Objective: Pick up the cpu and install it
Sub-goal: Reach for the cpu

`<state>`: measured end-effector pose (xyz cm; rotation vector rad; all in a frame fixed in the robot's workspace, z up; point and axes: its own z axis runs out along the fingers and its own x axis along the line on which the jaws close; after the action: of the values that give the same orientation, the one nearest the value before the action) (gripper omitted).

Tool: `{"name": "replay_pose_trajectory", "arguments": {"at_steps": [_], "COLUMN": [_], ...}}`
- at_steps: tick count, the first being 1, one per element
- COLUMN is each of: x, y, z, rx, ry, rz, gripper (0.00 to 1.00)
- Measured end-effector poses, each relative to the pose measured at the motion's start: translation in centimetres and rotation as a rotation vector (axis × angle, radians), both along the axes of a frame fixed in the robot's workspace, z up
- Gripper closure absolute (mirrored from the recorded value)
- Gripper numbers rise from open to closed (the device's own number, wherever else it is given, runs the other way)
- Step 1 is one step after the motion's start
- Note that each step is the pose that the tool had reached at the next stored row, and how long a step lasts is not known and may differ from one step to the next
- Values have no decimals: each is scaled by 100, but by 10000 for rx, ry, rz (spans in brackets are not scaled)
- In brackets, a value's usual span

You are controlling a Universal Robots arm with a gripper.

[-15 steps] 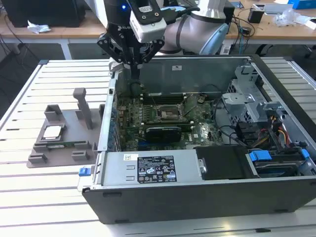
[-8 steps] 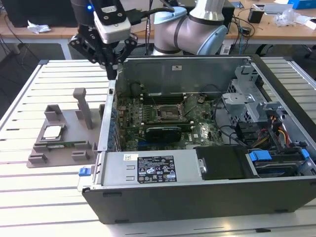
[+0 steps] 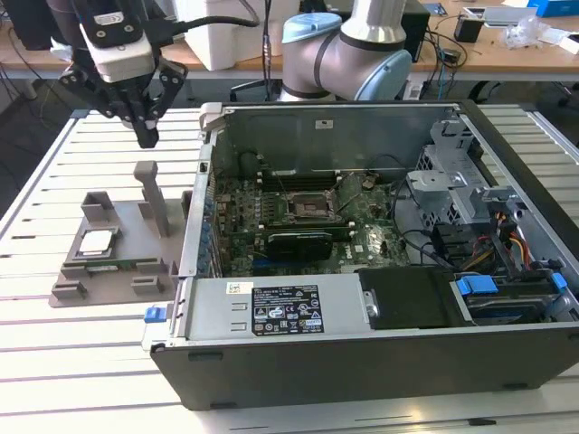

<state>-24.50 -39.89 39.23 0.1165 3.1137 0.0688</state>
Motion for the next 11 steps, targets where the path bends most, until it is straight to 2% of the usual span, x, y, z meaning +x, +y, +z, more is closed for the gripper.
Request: {"name": "replay_pose_trajectory", "arguments": {"at_steps": [11], "x": [-433], "y": [0], "z": [-6], "rx": [0], "ry": [0], "rz": [-1], "gripper": [89]}}
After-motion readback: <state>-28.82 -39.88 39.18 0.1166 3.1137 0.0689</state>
